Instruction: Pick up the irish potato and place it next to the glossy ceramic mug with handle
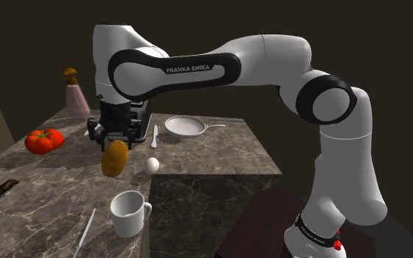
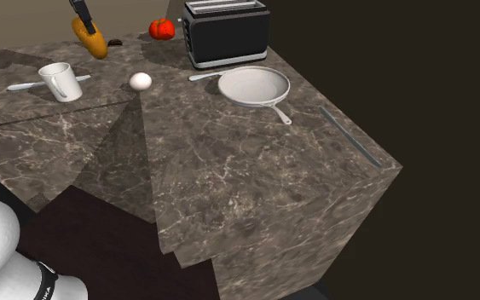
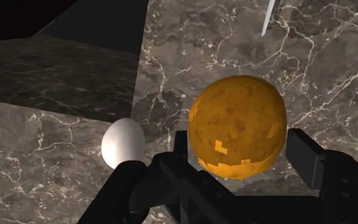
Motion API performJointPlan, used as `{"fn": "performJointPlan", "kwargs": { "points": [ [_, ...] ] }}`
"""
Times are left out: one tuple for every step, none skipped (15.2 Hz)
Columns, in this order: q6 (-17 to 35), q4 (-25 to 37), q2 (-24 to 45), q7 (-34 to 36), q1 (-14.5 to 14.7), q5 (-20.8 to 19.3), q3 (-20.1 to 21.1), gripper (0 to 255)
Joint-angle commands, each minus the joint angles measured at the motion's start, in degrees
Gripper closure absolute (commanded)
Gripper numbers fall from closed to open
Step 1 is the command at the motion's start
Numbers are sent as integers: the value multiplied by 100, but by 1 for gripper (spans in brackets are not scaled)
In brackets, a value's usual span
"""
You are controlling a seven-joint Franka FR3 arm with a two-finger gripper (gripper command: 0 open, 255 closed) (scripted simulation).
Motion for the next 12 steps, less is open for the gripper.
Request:
{"fn": "performJointPlan", "kwargs": {
  "points": [
    [165,-150,12,13,2,-5,-1,255],
    [240,-223,14,15,0,-6,-1,255],
    [315,-293,18,18,-2,-7,-2,255],
    [389,-362,24,20,-3,-9,-3,255],
    [462,-428,31,23,-5,-11,-4,255],
    [535,-492,40,25,-6,-13,-5,255],
    [607,-554,50,28,-7,-15,-6,255],
    [678,-615,61,31,-8,-17,-8,255],
    [749,-673,74,33,-9,-20,-9,255],
    [819,-729,87,36,-10,-23,-10,255],
    [888,-784,102,39,-10,-26,-12,255],
    [957,-836,119,42,-11,-29,-13,255]
  ]
}}
